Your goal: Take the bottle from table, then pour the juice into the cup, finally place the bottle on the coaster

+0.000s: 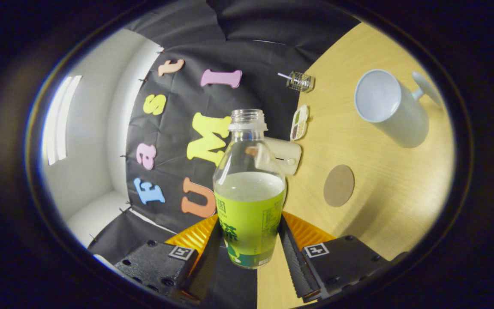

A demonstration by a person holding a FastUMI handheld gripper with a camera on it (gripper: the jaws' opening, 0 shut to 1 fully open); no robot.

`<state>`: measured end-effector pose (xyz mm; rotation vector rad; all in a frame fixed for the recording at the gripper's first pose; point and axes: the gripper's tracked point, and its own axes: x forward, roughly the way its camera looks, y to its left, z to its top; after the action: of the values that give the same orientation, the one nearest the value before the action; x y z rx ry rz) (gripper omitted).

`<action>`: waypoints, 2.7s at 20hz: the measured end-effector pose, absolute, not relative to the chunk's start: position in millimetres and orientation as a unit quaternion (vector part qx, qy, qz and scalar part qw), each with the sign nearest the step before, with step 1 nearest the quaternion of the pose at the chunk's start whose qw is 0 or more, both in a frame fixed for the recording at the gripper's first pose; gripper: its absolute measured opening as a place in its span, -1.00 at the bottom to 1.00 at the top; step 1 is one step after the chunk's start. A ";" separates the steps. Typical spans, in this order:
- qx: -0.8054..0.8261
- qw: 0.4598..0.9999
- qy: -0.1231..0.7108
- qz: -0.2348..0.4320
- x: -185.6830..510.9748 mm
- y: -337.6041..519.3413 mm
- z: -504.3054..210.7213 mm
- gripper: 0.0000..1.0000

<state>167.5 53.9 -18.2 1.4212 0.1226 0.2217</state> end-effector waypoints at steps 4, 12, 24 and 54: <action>0.690 0.715 0.047 0.103 168.5 54.0 -10.6 0.56; 0.750 0.654 0.021 0.101 165.9 40.7 -1.6 0.56; 0.801 0.594 -0.004 0.077 174.1 8.5 -3.0 0.56; 0.844 0.524 -0.036 0.102 179.9 -2.3 46.1 0.55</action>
<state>179.9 -2.3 46.1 2.0208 -0.0867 0.2452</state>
